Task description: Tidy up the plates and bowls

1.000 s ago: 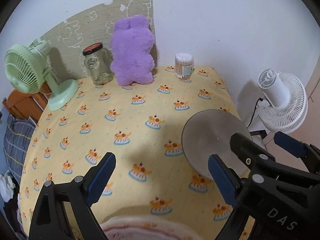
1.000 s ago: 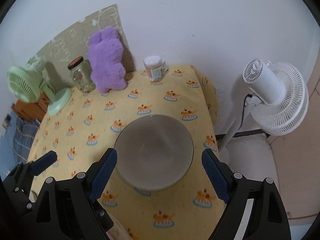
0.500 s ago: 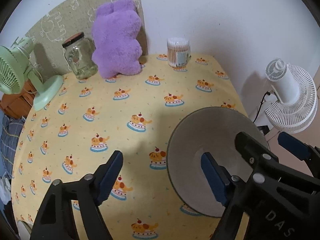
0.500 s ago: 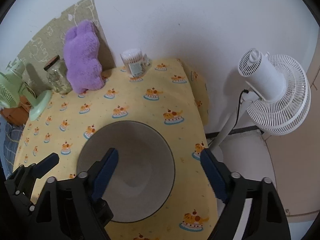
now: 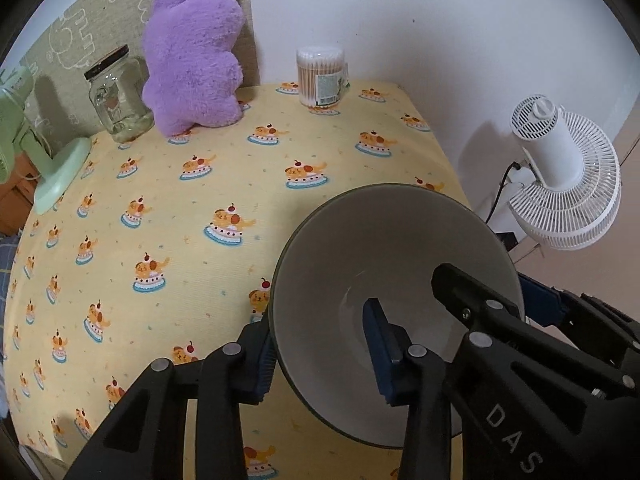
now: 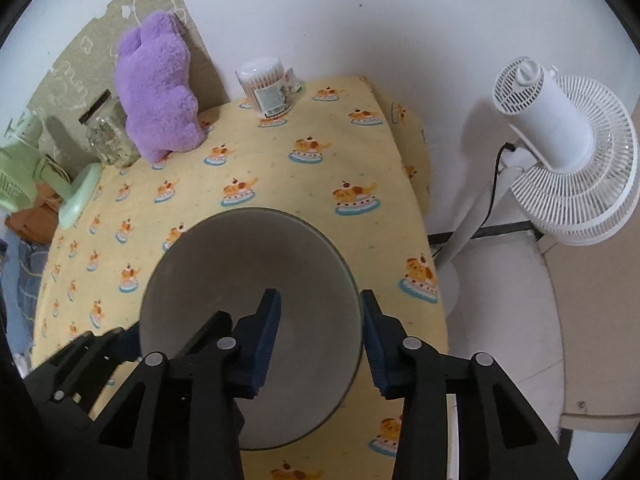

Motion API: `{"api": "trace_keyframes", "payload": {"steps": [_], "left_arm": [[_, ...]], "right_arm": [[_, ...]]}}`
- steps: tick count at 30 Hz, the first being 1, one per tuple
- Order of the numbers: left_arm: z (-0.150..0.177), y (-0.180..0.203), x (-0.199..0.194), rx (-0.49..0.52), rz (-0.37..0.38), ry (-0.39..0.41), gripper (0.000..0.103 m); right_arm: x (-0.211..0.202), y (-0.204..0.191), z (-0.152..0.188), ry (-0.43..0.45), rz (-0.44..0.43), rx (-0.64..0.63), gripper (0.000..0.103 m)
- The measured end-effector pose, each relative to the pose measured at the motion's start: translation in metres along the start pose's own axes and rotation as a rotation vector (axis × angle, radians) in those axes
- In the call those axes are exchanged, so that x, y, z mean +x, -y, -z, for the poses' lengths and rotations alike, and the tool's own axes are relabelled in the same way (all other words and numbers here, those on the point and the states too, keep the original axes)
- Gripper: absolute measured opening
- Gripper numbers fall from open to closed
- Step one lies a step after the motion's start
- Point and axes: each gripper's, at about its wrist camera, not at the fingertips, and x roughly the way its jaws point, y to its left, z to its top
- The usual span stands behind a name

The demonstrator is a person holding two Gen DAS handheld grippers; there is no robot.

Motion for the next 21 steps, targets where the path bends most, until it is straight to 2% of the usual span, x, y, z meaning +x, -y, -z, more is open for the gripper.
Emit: {"api": "trace_keyframes", "payload": {"steps": [12,21], "left_arm": [[0.005,-0.005,-0.011,-0.024,0.012,-0.027,0.039],[0.023,-0.017,-0.030,-0.037,0.016,-0.047,0.039]], "right_arm": [[-0.007,-0.002,0.003,-0.037,-0.007,0.034,0.044],[-0.024,-0.015,0.019,-0.060,-0.003,0.019,0.044]]}}
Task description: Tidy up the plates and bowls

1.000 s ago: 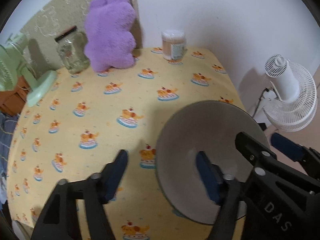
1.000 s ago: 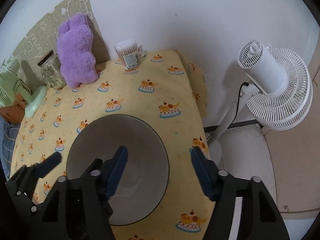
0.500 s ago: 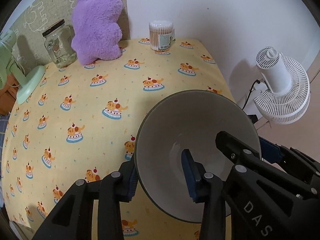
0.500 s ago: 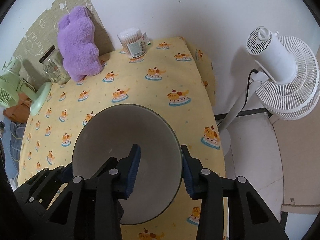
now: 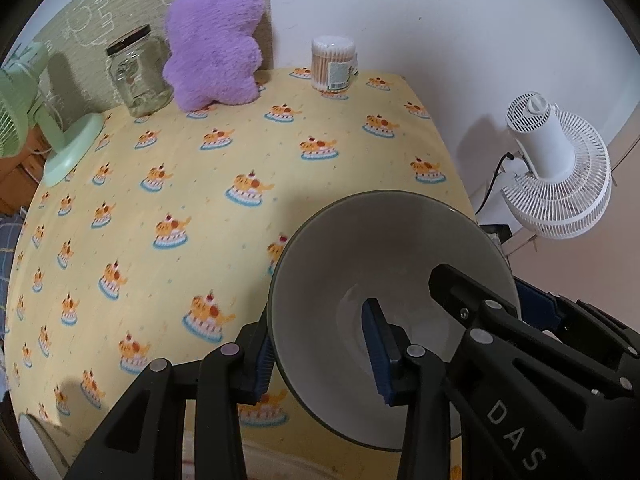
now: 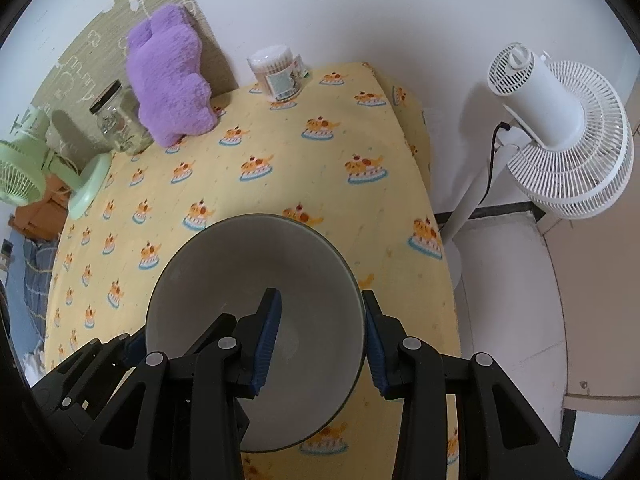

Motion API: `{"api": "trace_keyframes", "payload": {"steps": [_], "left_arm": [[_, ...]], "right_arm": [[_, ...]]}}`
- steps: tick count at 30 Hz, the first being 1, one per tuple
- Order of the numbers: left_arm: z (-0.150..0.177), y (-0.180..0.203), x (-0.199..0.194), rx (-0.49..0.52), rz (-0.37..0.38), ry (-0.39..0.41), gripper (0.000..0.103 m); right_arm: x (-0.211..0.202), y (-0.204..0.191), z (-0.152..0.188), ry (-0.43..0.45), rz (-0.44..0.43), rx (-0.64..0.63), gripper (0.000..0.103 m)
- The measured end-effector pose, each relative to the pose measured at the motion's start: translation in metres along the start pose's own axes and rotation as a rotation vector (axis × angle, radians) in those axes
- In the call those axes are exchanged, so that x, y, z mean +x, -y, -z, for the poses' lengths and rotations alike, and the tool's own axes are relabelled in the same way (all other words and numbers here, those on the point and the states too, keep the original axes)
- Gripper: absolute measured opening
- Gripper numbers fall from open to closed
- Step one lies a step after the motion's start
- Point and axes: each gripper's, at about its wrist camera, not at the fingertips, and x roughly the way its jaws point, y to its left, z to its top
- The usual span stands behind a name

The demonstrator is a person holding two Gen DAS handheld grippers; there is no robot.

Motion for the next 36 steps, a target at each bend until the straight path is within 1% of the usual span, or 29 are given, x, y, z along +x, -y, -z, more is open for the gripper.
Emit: {"api": "trace_keyframes", "payload": {"steps": [6,14,21,27,36], "left_arm": [[0.015,-0.013,-0.016,-0.020,0.000,0.001,0.039],[0.028,-0.029,-0.046,-0.029,0.010,0.038,0.039],[0.041,-0.044,-0.071,-0.026,0.030,0.061,0.039],[0.055,-0.066,-0.095,-0.039,0.041,0.081,0.039],[0.079,-0.109,-0.122,-0.060,0.040,0.092,0.039]], "right_arm": [[-0.012,-0.015,0.013,-0.010,0.000,-0.022,0.044],[-0.040,-0.038,0.028,0.023,0.006,-0.044,0.044],[-0.064,-0.057,0.042,0.050,0.019,-0.037,0.044],[-0.086,-0.084,0.059,0.072,0.030,-0.045,0.044],[-0.102,-0.129,0.084,0.078,0.025,-0.061,0.044]]}}
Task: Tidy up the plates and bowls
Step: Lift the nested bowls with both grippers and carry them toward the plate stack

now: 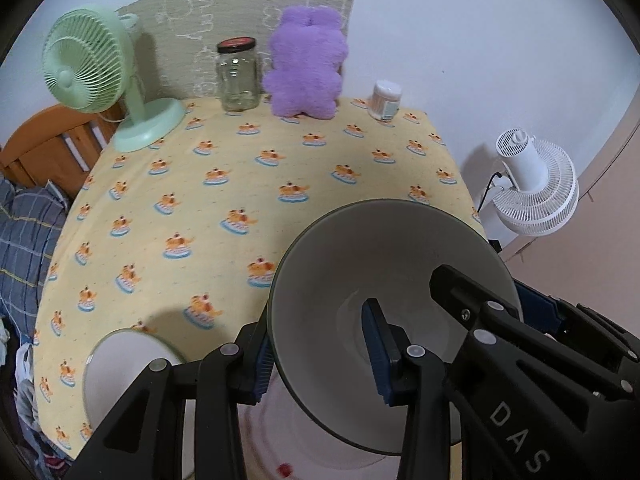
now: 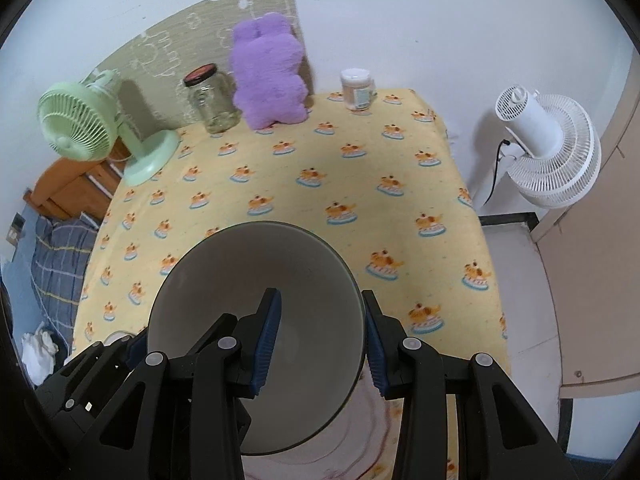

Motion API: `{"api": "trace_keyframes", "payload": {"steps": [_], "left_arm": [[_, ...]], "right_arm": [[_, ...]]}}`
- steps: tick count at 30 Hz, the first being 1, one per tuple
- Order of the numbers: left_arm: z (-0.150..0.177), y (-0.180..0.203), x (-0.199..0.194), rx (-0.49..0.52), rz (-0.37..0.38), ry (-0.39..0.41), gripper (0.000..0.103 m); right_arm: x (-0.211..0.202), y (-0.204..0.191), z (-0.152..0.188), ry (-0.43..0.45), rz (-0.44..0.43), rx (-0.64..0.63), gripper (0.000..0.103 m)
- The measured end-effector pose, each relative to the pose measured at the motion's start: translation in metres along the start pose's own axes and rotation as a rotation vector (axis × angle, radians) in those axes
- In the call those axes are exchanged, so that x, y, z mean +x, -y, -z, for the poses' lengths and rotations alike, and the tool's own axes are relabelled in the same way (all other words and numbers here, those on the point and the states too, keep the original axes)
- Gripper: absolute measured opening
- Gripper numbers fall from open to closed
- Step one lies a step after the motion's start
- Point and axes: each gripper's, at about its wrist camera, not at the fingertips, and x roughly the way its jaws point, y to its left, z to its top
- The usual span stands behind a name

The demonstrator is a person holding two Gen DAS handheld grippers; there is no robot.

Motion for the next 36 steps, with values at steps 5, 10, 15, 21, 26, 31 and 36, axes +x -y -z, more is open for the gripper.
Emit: {"api": "trace_keyframes", "payload": {"steps": [5,10,15,21,26,31,36], "left_arm": [[0.008,-0.023,-0.015,-0.009,-0.001,0.012,0.039],[0.015,-0.048,-0.029,-0.008,-0.004,0.025,0.039],[0.024,-0.074,-0.040,-0.010,-0.007,0.030,0.039],[0.036,-0.106,-0.047,-0.011,-0.015,0.030,0.039],[0.046,-0.132,-0.050,-0.010,-0.012,0.018,0.039],[0.055,-0.152,-0.048,-0.011,-0.012,-0.001,0.039],[0.064,-0.167,-0.044,-0.015,-0.005,-0.020,0.039]], "right_arm": [[-0.010,-0.029,0.011,0.010,-0.002,-0.018,0.044],[-0.017,-0.054,0.020,0.021,-0.006,-0.025,0.044],[-0.022,-0.083,0.031,0.028,-0.009,-0.029,0.044],[-0.021,-0.113,0.045,0.026,-0.016,-0.032,0.044],[-0.018,-0.140,0.059,0.019,-0.015,-0.023,0.044],[-0.010,-0.161,0.071,0.000,-0.010,-0.025,0.044],[-0.002,-0.175,0.081,-0.018,-0.001,-0.028,0.043]]}}
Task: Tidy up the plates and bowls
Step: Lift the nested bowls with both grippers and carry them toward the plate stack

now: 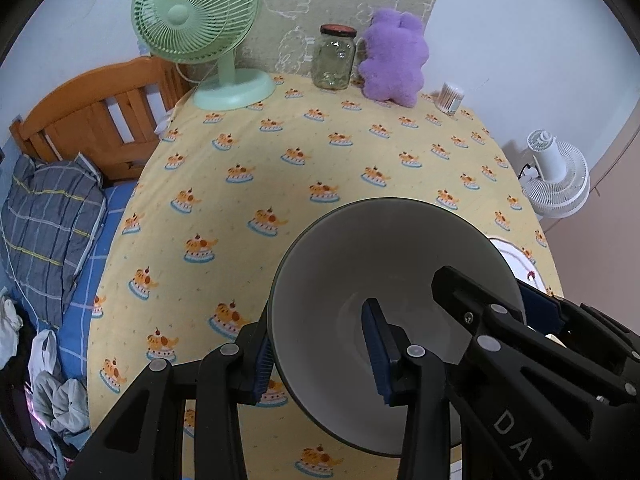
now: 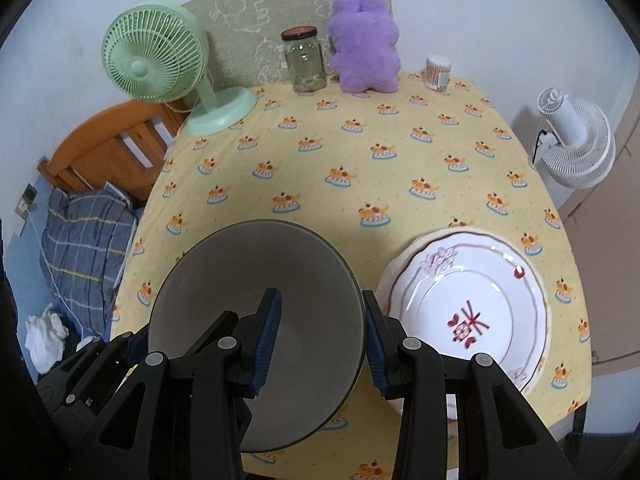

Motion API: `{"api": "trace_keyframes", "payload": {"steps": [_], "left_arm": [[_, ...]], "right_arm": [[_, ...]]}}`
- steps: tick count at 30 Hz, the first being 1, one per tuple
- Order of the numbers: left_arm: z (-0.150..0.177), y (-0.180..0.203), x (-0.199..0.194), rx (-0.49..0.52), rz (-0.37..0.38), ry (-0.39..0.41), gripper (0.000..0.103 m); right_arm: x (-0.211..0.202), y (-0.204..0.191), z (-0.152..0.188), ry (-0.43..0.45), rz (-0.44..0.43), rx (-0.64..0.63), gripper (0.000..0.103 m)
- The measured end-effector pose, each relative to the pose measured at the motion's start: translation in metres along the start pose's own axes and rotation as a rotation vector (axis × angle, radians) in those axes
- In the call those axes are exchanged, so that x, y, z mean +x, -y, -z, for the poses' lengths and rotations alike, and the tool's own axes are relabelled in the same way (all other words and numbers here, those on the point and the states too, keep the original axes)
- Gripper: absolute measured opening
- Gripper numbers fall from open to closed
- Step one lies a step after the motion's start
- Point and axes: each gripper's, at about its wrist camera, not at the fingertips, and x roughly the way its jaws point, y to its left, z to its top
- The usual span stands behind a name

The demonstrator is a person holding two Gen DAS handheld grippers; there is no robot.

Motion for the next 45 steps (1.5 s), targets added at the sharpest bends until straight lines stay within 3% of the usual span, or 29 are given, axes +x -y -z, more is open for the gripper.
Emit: {"api": "trace_keyframes", "payload": {"steps": [9,20,38,41,43,45], "left_arm": [[0.008,-0.016,0.010,-0.012,0.010,-0.029,0.039],[0.008,-0.010,0.029,0.004,0.052,-0.077,0.039],[0.007,-0.007,0.037,0.011,0.031,-0.064,0.041],[0.008,-0.007,0.035,0.012,0.031,-0.064,0.044],[0.009,-0.007,0.033,0.013,0.040,-0.065,0.052],[0.012,-0.008,0.028,0.013,0.044,-0.061,0.062]], "right_arm": [[0.015,-0.016,0.010,-0.032,0.013,-0.005,0.044],[0.027,-0.005,0.013,-0.063,0.055,0.033,0.044],[0.038,-0.005,0.009,-0.064,0.072,-0.024,0.045],[0.036,-0.005,0.011,-0.061,0.064,-0.023,0.046],[0.033,-0.003,0.013,-0.056,0.055,-0.016,0.048],[0.027,-0.001,0.016,-0.045,0.064,-0.014,0.063]]}}
